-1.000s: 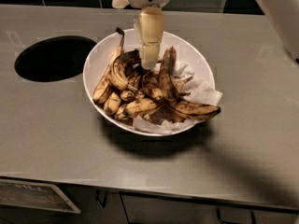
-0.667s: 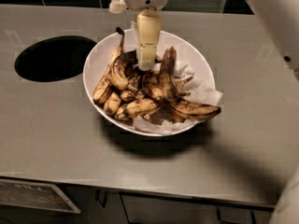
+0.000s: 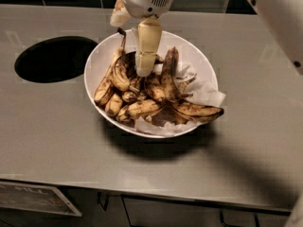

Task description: Pick banana from white bowl

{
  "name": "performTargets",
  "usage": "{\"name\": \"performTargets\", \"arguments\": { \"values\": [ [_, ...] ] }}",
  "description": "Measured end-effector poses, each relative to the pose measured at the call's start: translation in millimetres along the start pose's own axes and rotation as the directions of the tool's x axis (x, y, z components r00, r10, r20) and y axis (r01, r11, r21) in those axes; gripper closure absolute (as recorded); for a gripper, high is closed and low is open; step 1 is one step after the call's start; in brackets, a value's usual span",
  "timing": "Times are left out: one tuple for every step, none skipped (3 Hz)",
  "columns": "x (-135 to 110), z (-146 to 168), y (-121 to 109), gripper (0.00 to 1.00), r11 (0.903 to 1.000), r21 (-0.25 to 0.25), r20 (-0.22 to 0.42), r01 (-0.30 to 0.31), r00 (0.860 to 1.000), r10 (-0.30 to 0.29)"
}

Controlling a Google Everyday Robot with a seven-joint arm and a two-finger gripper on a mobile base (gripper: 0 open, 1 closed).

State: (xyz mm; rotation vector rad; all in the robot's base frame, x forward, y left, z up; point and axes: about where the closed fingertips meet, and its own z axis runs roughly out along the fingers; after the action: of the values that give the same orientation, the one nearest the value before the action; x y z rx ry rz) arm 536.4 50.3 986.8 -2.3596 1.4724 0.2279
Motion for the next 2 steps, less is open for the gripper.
{"name": "performTargets", "arguments": {
  "values": [
    [0.5, 3.6, 6.0, 0.16, 0.9998, -0.011, -0.006, 0.016, 1.000, -0.016],
    [0.4, 9.4, 4.2, 0.20, 0.9984, -0.035, -0.007, 0.045, 0.999, -0.045]
  ]
}}
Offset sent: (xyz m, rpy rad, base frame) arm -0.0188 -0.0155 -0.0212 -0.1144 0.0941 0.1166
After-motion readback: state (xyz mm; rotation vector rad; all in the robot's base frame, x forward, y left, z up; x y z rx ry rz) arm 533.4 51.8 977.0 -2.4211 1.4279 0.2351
